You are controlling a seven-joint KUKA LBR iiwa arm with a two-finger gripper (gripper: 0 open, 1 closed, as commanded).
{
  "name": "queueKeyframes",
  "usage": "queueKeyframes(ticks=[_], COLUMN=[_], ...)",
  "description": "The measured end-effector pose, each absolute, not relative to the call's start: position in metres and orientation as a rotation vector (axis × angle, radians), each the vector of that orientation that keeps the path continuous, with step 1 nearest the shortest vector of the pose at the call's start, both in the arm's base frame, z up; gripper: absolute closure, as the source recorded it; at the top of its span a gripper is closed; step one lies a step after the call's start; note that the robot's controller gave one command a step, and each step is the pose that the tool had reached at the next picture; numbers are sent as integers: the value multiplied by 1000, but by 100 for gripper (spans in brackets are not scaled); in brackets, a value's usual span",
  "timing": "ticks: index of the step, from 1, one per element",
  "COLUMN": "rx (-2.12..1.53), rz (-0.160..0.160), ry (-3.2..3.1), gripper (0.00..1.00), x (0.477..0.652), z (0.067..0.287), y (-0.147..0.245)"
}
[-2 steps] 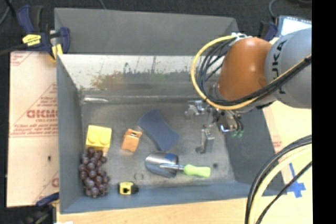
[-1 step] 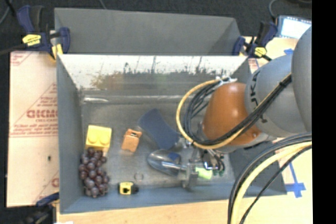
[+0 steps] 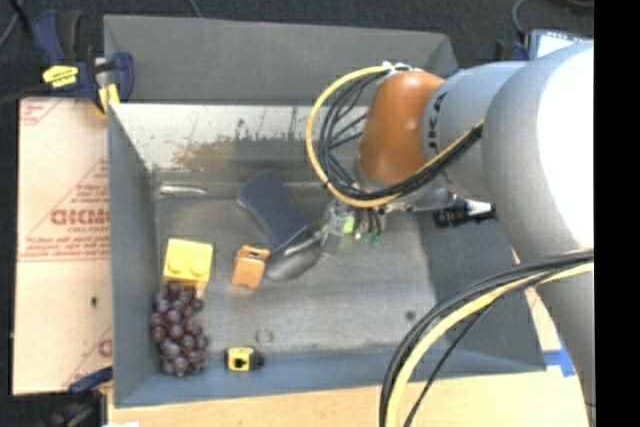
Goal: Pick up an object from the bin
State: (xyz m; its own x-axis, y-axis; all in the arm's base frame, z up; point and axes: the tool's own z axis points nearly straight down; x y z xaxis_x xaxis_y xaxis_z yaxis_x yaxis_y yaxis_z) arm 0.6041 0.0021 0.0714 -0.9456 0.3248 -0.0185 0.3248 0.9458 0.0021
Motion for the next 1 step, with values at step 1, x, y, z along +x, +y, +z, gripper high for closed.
queueKeyframes(ticks=[1], rx=[514], rz=[-3], ry=[3081], gripper=[100], x=[604], z=[71], y=[2])
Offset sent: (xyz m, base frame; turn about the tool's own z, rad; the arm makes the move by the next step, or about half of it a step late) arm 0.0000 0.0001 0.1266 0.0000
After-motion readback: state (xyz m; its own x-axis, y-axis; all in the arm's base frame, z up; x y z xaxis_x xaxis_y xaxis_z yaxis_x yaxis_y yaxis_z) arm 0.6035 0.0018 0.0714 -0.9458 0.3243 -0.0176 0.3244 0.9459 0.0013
